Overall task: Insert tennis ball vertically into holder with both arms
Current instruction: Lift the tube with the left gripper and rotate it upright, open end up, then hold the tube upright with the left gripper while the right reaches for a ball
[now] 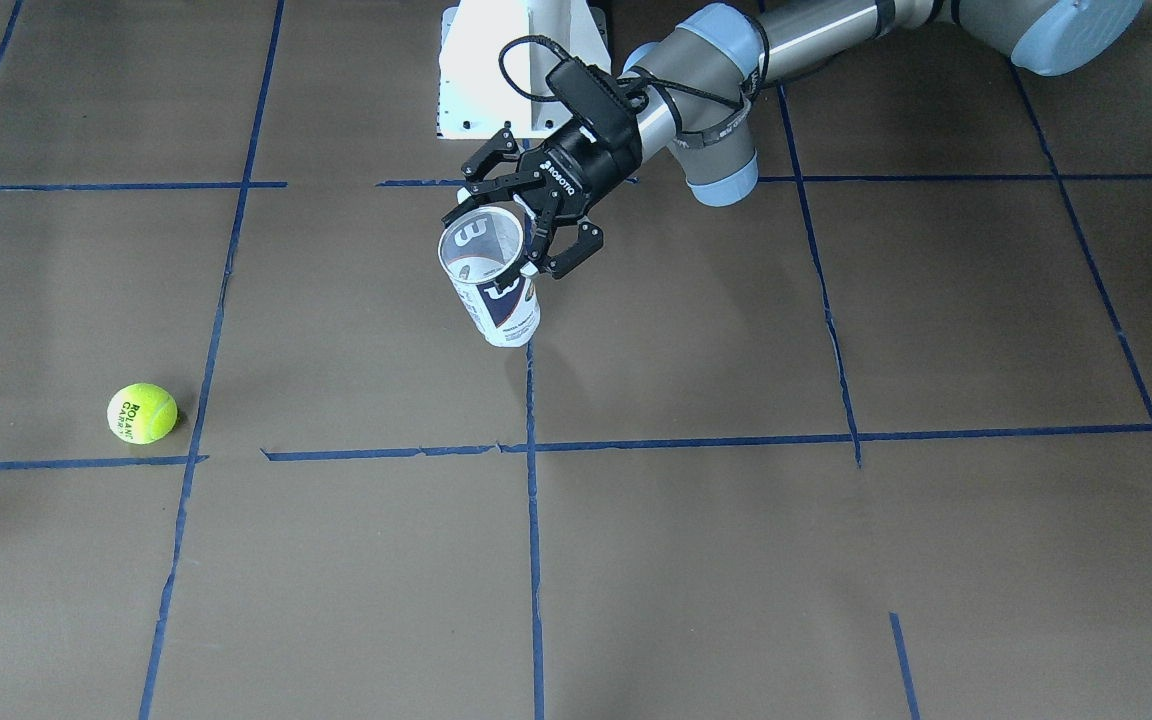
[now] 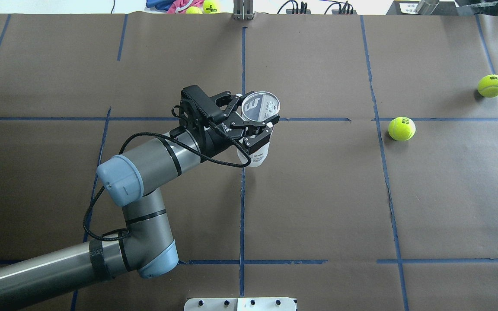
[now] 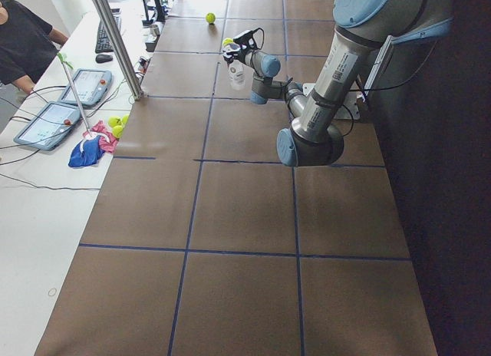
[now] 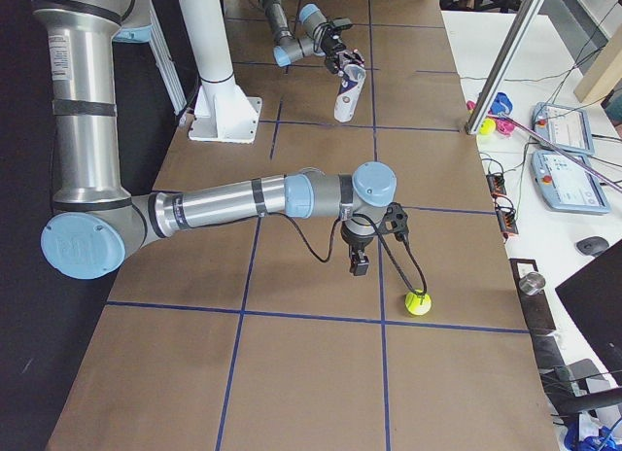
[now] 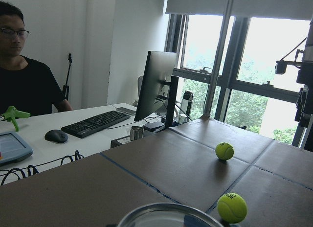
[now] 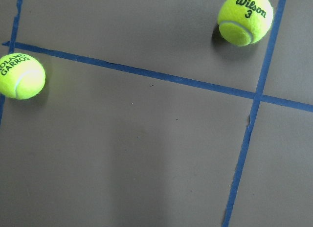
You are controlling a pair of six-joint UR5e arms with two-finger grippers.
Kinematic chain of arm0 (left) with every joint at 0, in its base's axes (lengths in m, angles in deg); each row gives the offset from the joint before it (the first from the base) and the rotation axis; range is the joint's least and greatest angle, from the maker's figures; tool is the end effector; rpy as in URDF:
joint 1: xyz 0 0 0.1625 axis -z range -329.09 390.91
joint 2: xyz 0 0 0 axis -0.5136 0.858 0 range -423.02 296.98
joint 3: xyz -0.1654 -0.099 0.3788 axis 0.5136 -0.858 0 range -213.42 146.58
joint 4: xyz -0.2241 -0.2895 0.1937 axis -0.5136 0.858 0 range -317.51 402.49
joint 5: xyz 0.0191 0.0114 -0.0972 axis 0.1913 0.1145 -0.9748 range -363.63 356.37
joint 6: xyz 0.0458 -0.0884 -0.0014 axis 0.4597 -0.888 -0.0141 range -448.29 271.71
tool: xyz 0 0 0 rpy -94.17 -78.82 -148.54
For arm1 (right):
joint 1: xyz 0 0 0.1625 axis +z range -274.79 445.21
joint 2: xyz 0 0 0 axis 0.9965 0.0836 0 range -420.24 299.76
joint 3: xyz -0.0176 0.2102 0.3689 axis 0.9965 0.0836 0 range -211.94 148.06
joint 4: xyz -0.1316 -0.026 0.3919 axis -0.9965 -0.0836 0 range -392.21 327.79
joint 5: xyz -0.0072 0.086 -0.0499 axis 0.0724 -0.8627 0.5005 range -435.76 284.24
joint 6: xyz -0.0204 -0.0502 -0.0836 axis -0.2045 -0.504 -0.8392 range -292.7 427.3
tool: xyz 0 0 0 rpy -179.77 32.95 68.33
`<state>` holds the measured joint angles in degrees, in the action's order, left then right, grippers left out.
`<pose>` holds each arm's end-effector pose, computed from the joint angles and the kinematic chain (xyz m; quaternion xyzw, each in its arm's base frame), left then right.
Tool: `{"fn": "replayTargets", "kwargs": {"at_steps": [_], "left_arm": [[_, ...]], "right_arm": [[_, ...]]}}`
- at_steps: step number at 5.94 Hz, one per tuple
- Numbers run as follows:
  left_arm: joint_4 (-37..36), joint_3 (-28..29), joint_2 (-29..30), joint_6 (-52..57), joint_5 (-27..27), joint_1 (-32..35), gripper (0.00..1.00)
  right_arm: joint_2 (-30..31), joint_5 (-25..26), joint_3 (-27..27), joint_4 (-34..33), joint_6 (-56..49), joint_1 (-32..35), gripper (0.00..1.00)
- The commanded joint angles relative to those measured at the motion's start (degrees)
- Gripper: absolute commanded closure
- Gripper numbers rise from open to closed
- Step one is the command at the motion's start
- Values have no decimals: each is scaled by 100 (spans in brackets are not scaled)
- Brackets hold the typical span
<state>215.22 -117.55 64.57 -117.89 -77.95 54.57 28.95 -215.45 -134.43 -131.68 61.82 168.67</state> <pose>0.5209 -0.4032 0.1626 0.6126 0.5693 0.0602 0.5450 0.0010 -0.4948 0.5548 0.0265 -0.4202 -0.1089 0.9005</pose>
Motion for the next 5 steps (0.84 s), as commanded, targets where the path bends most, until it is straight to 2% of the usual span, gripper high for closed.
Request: {"fn": "replayTargets", "kwargs": {"at_steps": [1,3,4,5], "left_arm": [[425,229,-24,7,181,-142,27],[610,362,-42,7,190,-221,26],[1073,641,-68,7,190,-222,25],[1287,679,-120,16,199,-222,24]], "right_arm": [[-268,-129,-52,6,544,-258,0],[-638,-120,-35,6,707,-662,0],[-892,-94,-9,6,707,-925,0],[-947,-94,-26,32,707,-945,0]]}}
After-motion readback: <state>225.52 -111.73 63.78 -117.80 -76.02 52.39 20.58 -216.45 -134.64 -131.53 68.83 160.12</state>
